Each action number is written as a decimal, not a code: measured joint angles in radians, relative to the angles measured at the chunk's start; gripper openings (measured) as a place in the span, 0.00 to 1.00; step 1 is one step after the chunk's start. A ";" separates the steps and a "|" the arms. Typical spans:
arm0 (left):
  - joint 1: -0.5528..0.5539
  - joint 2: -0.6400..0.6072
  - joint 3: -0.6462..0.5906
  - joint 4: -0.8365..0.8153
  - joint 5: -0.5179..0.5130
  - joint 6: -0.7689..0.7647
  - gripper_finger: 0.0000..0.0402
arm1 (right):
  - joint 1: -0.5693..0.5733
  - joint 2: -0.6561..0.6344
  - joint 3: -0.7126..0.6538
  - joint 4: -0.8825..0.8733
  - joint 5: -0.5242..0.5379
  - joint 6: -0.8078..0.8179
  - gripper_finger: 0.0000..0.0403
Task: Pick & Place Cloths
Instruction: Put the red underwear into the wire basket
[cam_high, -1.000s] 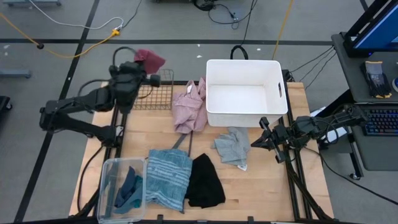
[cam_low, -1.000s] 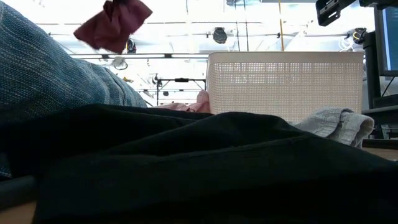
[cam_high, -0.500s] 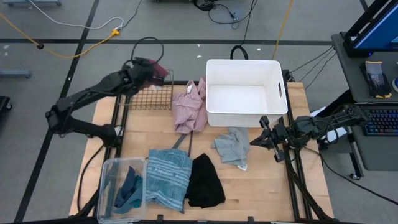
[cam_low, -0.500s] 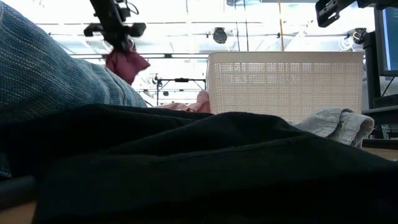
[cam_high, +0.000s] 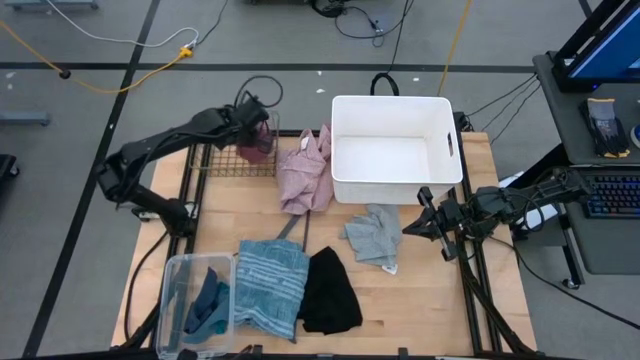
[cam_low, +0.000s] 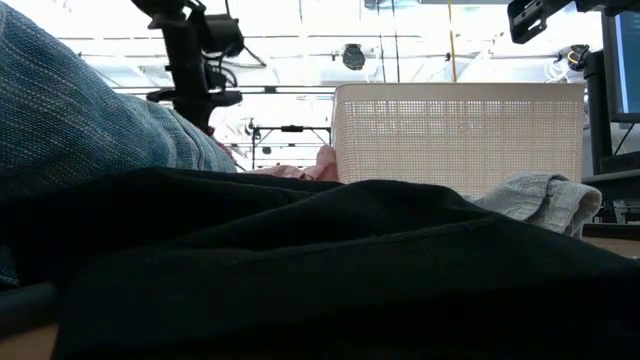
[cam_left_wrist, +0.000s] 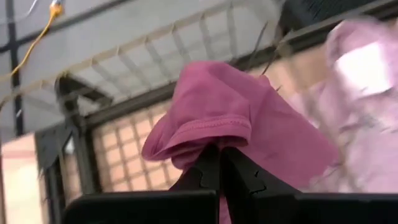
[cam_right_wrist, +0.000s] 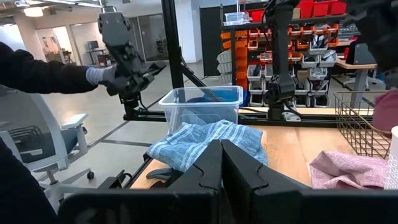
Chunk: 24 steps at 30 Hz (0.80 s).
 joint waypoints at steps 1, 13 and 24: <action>0.003 0.009 0.000 -0.027 -0.001 -0.011 0.00 | 0.000 0.000 0.000 0.000 0.000 0.000 0.00; 0.068 0.113 0.000 -0.091 0.138 -0.057 0.02 | 0.000 0.000 0.000 0.000 -0.001 0.000 0.00; 0.064 0.177 0.000 -0.076 0.189 -0.058 0.17 | 0.000 0.000 0.000 0.000 -0.004 0.000 0.00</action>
